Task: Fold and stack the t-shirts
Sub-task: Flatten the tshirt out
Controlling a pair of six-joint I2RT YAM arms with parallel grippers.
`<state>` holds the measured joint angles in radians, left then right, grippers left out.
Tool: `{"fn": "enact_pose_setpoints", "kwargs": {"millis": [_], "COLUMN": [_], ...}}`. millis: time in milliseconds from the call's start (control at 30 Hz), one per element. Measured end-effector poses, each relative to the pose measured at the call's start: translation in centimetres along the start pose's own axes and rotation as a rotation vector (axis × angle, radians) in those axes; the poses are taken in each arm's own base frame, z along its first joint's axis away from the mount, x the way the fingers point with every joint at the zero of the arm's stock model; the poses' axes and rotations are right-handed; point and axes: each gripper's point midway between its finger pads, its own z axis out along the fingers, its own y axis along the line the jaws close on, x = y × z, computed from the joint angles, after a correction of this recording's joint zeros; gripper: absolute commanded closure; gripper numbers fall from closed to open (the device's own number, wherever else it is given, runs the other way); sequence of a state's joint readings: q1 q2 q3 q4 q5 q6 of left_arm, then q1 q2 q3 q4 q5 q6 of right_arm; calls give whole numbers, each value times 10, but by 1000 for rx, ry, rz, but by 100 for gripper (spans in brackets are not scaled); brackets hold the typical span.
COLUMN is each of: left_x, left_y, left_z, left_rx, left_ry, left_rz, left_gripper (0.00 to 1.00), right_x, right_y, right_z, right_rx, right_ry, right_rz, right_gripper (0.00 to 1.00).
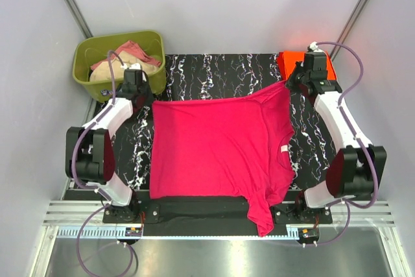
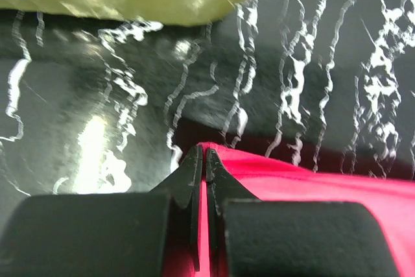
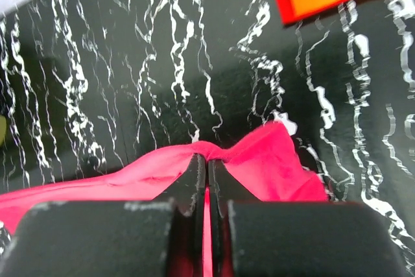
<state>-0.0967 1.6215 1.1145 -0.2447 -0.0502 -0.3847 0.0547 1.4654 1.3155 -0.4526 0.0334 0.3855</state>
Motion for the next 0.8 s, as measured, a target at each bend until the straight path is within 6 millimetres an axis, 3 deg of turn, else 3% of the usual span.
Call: {"fn": "enact_pose_setpoints", "kwargs": {"millis": [100, 167, 267, 367, 533, 600, 700, 800], "left_x": [-17, -36, -60, -86, -144, -170, -201, -218], "left_y": [2, -7, -27, -50, -81, -90, -101, -105], "left_z": [-5, -13, -33, -67, -159, -212, -295, -377], "left_rx": [10, 52, 139, 237, 382, 438, 523, 599], "left_ry": [-34, -72, -123, -192, -393, -505, -677, -839], "left_rz": [-18, -32, -56, -80, -100, -103, -89, -71], "left_gripper": [100, 100, 100, 100, 100, 100, 100, 100], "right_x": [9, 1, -39, -82, -142, -159, -181, -195], "right_y": [1, 5, 22, 40, 64, 71, 78, 83], "right_z": [13, 10, -3, -26, -100, -137, -207, -286], "right_rx": [-12, -19, -61, -107, -194, -229, -286, -353], "right_ry": [38, 21, -75, -195, -408, -490, -637, -791], "right_rz": [-5, -13, -27, -39, -57, -68, -82, -89], "right_gripper": [100, 100, 100, 100, 100, 100, 100, 100]}}
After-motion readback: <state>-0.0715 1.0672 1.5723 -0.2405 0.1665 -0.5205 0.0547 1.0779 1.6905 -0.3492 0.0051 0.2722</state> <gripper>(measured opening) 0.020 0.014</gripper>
